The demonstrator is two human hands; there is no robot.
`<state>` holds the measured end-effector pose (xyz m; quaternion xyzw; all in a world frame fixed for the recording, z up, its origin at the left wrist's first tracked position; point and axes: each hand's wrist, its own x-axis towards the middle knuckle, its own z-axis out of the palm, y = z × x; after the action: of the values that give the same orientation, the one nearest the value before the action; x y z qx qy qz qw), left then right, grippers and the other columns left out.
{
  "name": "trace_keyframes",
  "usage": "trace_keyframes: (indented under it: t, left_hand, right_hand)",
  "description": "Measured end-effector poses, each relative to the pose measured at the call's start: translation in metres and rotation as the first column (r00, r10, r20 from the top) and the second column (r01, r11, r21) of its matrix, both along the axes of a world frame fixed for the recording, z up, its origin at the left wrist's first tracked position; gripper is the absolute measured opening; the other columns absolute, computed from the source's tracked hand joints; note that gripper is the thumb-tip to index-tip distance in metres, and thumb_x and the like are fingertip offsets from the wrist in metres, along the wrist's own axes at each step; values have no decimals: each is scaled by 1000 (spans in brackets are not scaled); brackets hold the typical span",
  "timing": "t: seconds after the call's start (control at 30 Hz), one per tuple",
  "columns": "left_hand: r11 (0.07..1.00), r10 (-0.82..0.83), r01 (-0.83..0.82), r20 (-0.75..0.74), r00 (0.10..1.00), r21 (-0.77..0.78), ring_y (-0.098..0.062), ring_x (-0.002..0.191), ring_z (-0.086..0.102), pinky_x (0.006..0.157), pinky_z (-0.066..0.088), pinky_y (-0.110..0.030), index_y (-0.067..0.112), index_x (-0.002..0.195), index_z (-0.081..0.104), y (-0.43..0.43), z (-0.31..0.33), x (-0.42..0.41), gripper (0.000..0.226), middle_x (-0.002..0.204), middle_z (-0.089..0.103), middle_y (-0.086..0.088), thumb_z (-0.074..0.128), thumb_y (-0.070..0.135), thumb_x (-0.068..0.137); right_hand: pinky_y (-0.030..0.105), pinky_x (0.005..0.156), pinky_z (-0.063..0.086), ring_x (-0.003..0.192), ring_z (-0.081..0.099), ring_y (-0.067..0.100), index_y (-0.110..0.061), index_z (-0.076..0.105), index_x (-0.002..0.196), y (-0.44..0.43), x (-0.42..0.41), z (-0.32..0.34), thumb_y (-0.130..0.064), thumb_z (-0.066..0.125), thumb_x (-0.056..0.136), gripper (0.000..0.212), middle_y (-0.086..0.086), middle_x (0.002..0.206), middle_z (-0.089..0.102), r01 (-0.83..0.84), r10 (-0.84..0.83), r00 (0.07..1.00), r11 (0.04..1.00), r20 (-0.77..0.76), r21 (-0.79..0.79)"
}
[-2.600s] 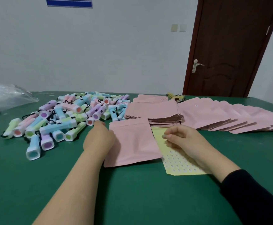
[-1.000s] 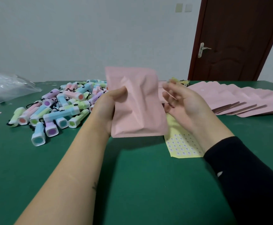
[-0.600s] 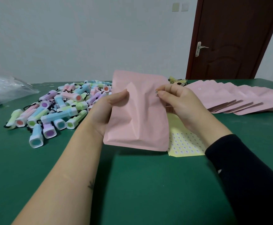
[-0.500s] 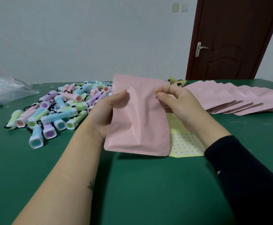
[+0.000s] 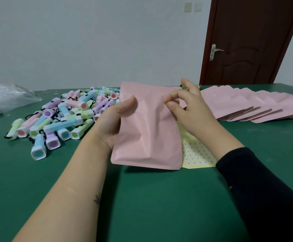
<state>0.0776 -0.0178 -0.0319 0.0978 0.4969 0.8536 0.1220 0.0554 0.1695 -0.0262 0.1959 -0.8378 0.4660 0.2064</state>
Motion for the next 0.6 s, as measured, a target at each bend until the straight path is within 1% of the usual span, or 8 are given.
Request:
trace_keyframes:
  t: [0.07, 0.17, 0.2, 0.33, 0.43, 0.47, 0.53, 0.6]
  left_hand:
    - [1000, 18, -18, -2, 1000, -5, -24, 84, 75, 65, 60, -36, 11, 82, 81, 1, 1, 1, 39, 93, 77, -8, 49, 30, 95]
    - [996, 82, -83, -46, 996, -30, -20, 80, 75, 63, 59, -31, 15, 76, 82, 2, 3, 3, 40, 87, 77, -3, 51, 32, 96]
    - [995, 91, -93, -59, 994, -32, -19, 79, 75, 62, 59, -30, 16, 75, 82, 2, 4, 4, 42, 86, 77, -2, 50, 33, 97]
    - [998, 66, -67, -46, 997, -22, -19, 82, 75, 63, 59, -30, 14, 77, 82, 3, 4, 6, 46, 89, 77, -3, 47, 36, 99]
    - [997, 73, -74, -69, 995, -21, -17, 80, 75, 63, 59, -28, 17, 75, 82, 5, 4, 6, 49, 86, 77, -1, 44, 33, 101]
    - [997, 72, -74, -82, 994, -21, -16, 79, 75, 63, 59, -28, 18, 74, 82, 5, 4, 6, 50, 85, 77, -1, 43, 32, 102]
    - [997, 67, -69, -91, 994, -16, -16, 79, 75, 63, 58, -27, 19, 73, 82, 6, 5, 8, 52, 84, 77, 0, 41, 32, 103]
    - [997, 72, -73, -79, 994, -16, -16, 79, 75, 63, 59, -28, 18, 73, 82, 6, 5, 9, 51, 85, 77, -1, 42, 32, 102]
  right_hand:
    - [20, 98, 38, 144, 19, 4, -25, 65, 89, 0, 1, 0, -12, 59, 95, 15, 0, 157, 23, 4, -4, 1000, 1000, -14, -4]
    - [31, 107, 37, 143, 23, 8, -26, 65, 89, -1, 2, 0, -13, 61, 93, 13, 0, 154, 28, 10, -11, 999, 1000, -41, -10]
    - [32, 108, 37, 143, 24, 8, -25, 65, 89, -1, 2, -1, -13, 62, 93, 13, 0, 153, 30, 10, -11, 999, 1000, -45, -20]
    - [31, 110, 33, 140, 29, 7, -24, 67, 87, -1, 2, -2, -16, 66, 90, 9, -3, 151, 33, 16, -18, 999, 998, -28, -65]
    - [24, 107, 32, 138, 30, 5, -25, 69, 85, -1, 1, -2, -18, 68, 89, 9, -4, 150, 35, 25, -26, 1000, 996, -9, -86]
    - [24, 107, 32, 138, 30, 5, -26, 69, 84, -1, 1, -2, -18, 68, 89, 10, -4, 149, 35, 25, -26, 1000, 995, -5, -97]
    - [31, 110, 33, 138, 31, 5, -28, 69, 82, -2, 0, -3, -18, 69, 88, 12, -4, 147, 37, 27, -27, 1000, 993, -3, -119]
    - [32, 109, 33, 138, 31, 4, -31, 68, 80, -3, 1, -3, -18, 70, 87, 16, -5, 146, 38, 24, -24, 1000, 990, 2, -142]
